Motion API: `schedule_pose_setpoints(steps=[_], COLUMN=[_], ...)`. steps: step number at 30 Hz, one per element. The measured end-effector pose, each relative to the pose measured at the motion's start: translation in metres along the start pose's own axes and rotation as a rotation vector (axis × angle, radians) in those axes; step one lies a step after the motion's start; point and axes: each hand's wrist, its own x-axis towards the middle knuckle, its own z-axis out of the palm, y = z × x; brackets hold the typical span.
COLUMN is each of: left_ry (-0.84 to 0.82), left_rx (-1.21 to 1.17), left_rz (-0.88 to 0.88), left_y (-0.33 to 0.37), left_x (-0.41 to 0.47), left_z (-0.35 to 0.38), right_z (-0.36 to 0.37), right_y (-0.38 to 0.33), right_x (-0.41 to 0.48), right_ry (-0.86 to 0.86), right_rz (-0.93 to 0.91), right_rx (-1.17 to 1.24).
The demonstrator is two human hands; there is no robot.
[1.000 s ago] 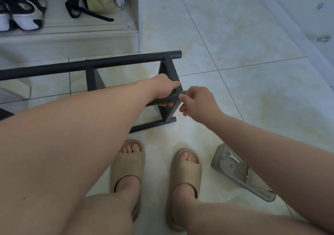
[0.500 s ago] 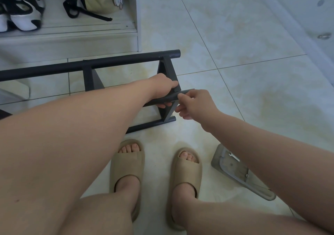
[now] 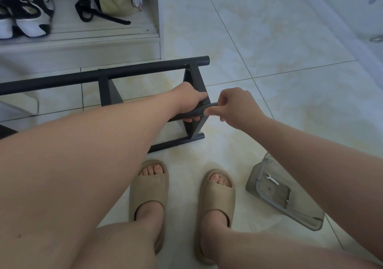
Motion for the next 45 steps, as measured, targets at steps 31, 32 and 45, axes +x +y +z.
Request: schedule_pose_setpoints(steps=[31,32,45], left_ry=[-0.059,-0.108,-0.464], left_rx=[0.934,0.936,0.661], left_rz=[0.506,0.475,-0.024], left_y=[0.033,0.029,-0.053], left_x=[-0.077,-0.073,0.001], left_z=[0.099,0.11,0.228], right_z=[-0.051,-0.048,0.05], right_y=[0.17,0.183,0.302], right_x=[-0.13,-0.129,-0.073], right_ry=[-0.355,-0.372,-0.445], right_rz=[0.02,0.051,0.279], right_rx=[-0.596,-0.593,-0.25])
